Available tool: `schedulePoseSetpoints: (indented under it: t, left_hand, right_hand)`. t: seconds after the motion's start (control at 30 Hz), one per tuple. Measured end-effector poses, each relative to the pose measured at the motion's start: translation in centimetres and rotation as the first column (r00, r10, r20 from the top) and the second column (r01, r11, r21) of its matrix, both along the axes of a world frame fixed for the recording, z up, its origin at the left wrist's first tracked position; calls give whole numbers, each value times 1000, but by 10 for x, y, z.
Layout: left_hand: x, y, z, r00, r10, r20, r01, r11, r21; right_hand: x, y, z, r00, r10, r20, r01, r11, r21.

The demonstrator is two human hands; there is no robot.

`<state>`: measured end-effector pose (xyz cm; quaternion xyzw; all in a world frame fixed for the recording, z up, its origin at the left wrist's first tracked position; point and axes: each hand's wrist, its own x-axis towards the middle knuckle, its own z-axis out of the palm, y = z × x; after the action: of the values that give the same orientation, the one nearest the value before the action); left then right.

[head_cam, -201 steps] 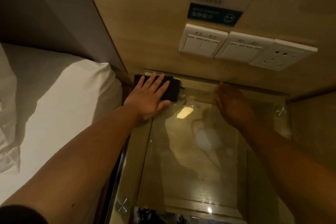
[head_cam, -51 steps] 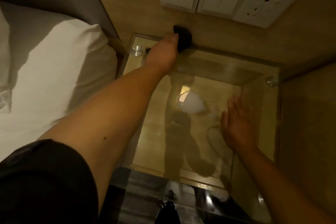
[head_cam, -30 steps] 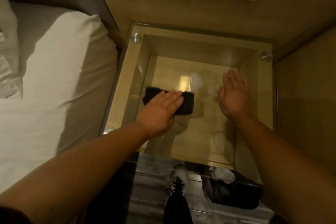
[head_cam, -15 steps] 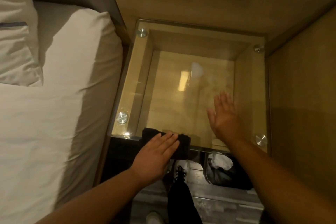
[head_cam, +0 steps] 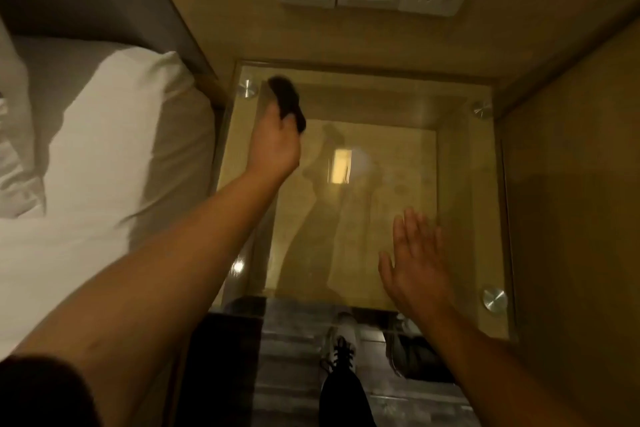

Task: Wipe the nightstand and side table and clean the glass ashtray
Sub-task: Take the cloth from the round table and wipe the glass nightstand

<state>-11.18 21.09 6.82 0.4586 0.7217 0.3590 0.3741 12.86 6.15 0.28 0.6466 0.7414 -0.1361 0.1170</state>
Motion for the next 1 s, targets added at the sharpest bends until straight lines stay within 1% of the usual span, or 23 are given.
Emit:
schedulePoseSetpoints:
  t: [0.03,0.07,0.1,0.13,0.17,0.2,0.23,0.27,0.37,0.4,0.47,0.6,0.67,0.83,0.93,1.0]
  left_hand:
    - [6,31,-4,989,-57,-133,66,996,64]
    - [14,59,-10,958,-141,-249,166,983,80]
    - [23,83,-19,906,-245,-345,280,958,55]
    - [33,98,-29,825,-361,-435,394,919,-15]
    - [43,109,-41,712,-465,-526,488,867,-106]
    - [51,114,-53,589,-530,-610,546,817,-182]
    - [56,116,-64,493,-552,-673,576,787,-223]
    - [58,116,-71,437,-550,-712,593,771,-231]
    - [50,108,-76,340,-579,-741,676,698,-235]
    - [48,101,-75,318,-591,-741,702,672,-235]
    - [51,75,-72,307,-611,-729,735,639,-226]
    - [59,-7,-72,288,-623,-727,779,594,-200]
    - [57,-49,-74,292,-629,-720,785,588,-196]
    - [48,-140,-71,299,-658,-691,777,588,-225]
    - [42,-191,-69,292,-675,-678,777,580,-243]
    - [40,-220,-70,282,-701,-654,770,573,-282]
  right_hand:
    - [0,0,-1,1000,2,2,-2,1000,12]
    - [-1,1,-2,1000,-3,-5,3,1000,30]
    - [-1,2,-4,1000,-11,-20,12,999,49]
    - [-1,2,-4,999,-14,-32,17,997,69]
    - [-1,3,-6,999,-11,-37,15,996,85]
    - [0,3,-8,999,-5,-38,8,995,98]
    - [0,2,-10,999,4,-42,1,993,115]
    - [1,2,-11,999,6,-49,1,991,130]
    - [0,3,-12,998,4,-56,4,991,133]
    - [0,3,-12,998,4,-56,3,991,131]
    - [0,3,-12,998,5,-56,2,992,126]
    - [1,0,-12,1000,21,-21,-19,992,122]
    - [2,1,-12,999,22,-40,-17,992,123]
    - [4,-2,-5,983,-4,-185,34,986,160]
    - [9,-4,-1,947,-34,-321,89,984,157]
    - [16,-3,-1,926,-49,-375,115,981,157]
